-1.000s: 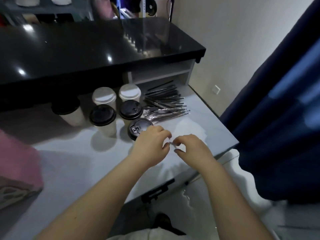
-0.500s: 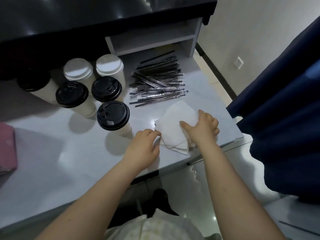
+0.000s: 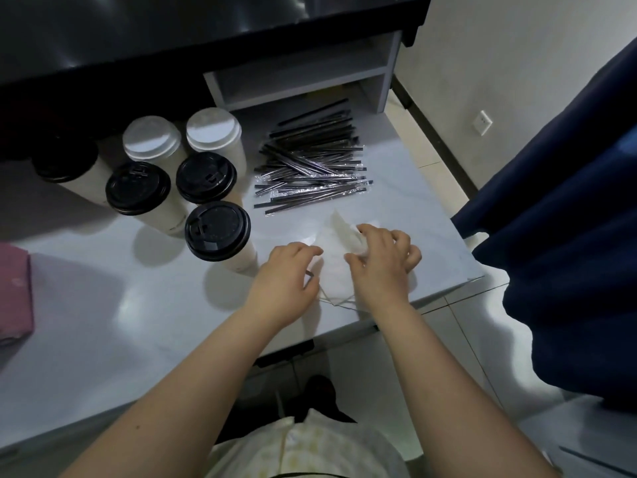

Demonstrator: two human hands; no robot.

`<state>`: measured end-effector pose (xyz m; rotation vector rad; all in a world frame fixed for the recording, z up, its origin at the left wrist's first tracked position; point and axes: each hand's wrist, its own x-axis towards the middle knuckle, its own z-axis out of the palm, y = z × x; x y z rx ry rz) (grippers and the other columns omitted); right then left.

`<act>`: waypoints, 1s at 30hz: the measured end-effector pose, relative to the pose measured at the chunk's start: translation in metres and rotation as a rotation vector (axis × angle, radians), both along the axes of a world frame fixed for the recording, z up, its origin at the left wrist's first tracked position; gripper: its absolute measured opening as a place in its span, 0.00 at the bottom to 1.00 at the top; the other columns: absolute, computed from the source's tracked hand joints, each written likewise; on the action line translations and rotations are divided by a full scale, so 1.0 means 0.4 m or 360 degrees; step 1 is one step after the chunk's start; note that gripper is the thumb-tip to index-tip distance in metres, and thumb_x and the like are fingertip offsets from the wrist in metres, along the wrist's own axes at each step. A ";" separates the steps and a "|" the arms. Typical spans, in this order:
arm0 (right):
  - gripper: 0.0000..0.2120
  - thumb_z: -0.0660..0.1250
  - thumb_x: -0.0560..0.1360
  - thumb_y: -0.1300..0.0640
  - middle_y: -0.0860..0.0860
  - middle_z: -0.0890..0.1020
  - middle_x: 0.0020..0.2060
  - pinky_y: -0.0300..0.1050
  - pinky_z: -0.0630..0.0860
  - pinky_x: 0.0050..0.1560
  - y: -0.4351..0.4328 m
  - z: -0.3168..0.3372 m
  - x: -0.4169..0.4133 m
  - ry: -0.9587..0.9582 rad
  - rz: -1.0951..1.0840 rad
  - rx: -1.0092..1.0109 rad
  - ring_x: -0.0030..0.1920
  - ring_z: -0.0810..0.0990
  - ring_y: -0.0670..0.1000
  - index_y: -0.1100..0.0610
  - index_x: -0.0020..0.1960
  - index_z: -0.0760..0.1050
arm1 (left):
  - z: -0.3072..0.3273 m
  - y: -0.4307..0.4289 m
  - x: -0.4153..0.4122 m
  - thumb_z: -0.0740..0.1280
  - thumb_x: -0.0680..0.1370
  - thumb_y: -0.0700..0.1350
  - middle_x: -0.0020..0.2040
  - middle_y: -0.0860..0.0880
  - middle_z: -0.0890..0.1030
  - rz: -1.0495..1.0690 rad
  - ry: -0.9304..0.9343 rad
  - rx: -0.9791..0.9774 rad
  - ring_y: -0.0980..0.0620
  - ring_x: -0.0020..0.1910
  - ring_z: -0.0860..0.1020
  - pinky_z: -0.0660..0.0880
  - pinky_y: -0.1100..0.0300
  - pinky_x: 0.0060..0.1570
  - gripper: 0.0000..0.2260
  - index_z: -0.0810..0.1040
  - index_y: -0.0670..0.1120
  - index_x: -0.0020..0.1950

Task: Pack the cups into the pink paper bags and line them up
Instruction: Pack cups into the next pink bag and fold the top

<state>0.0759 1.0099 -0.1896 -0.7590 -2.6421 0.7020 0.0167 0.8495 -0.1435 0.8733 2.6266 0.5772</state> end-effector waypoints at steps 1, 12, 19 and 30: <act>0.21 0.70 0.72 0.54 0.43 0.74 0.52 0.45 0.54 0.50 -0.005 0.002 -0.001 0.0017 -0.0029 -0.0059 0.56 0.59 0.51 0.44 0.62 0.69 | 0.002 -0.001 0.000 0.64 0.77 0.45 0.67 0.50 0.73 0.0004 -0.0002 0.0001 0.46 0.66 0.67 0.69 0.50 0.63 0.20 0.71 0.51 0.70; 0.08 0.75 0.67 0.61 0.48 0.76 0.29 0.42 0.69 0.34 0.027 0.102 -0.003 0.0247 -0.0146 -0.1124 0.33 0.73 0.49 0.57 0.36 0.75 | 0.063 -0.006 -0.021 0.64 0.78 0.45 0.67 0.51 0.72 0.0055 0.0081 0.0066 0.47 0.66 0.67 0.70 0.51 0.61 0.21 0.70 0.50 0.71; 0.08 0.74 0.71 0.62 0.50 0.85 0.44 0.54 0.80 0.49 0.044 0.251 -0.012 0.0461 -0.0096 -0.1573 0.47 0.83 0.55 0.53 0.47 0.78 | 0.178 -0.040 -0.054 0.66 0.78 0.45 0.67 0.52 0.73 0.0174 0.0295 0.0344 0.49 0.67 0.68 0.66 0.56 0.62 0.21 0.72 0.51 0.70; 0.15 0.74 0.71 0.61 0.37 0.83 0.42 0.37 0.80 0.40 -0.137 0.462 -0.161 0.0696 0.0555 -0.1270 0.44 0.81 0.39 0.41 0.46 0.78 | 0.336 -0.224 -0.153 0.68 0.75 0.45 0.60 0.51 0.79 0.0539 0.0713 0.0283 0.44 0.60 0.74 0.70 0.47 0.58 0.18 0.76 0.50 0.66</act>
